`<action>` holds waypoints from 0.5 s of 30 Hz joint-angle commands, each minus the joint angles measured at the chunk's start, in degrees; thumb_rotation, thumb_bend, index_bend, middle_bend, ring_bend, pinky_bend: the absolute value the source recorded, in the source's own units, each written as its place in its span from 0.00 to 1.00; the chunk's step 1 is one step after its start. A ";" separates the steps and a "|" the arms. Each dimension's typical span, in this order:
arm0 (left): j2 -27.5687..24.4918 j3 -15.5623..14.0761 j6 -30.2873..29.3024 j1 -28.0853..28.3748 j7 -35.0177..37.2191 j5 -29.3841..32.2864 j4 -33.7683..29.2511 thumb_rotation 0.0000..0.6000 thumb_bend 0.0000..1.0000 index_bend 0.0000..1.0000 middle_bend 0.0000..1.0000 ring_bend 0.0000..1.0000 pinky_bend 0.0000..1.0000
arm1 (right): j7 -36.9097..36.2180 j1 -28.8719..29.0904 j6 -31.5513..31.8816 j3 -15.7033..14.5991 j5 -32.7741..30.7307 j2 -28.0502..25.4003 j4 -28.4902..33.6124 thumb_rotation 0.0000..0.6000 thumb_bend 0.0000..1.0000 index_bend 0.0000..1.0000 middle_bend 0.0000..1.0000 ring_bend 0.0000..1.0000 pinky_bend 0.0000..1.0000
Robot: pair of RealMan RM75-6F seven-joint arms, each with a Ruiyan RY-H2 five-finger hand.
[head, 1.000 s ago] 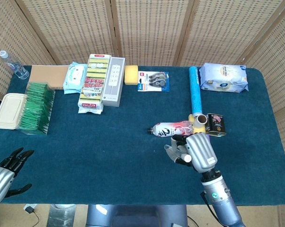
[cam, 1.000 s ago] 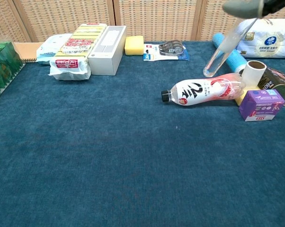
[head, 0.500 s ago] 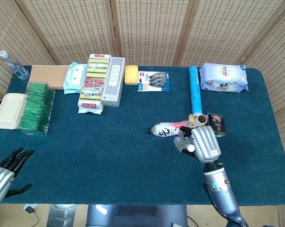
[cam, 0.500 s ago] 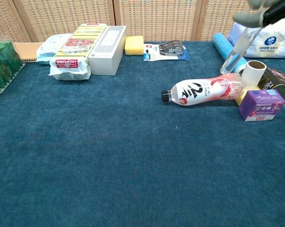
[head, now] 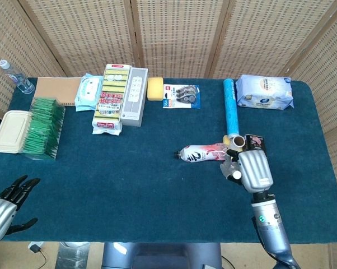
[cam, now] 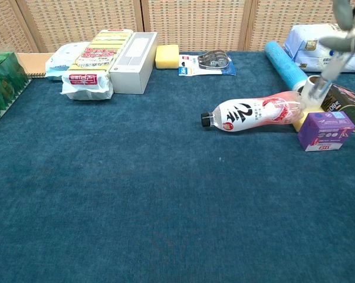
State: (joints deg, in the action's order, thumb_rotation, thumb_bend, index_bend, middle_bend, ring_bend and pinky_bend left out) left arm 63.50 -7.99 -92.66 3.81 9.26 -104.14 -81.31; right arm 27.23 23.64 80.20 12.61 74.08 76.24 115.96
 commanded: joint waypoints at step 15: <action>0.05 -0.22 -1.05 0.21 0.90 -1.47 0.44 1.00 0.11 0.00 0.16 0.08 0.30 | -1.07 2.11 -0.45 5.44 -4.78 -0.19 -0.94 1.00 0.42 0.79 1.00 1.00 0.94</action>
State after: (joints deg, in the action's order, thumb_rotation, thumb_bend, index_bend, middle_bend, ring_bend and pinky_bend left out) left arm 63.65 -8.09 -93.08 3.96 9.55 -105.09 -81.04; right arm 25.83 24.21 81.34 14.97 71.67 76.29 115.27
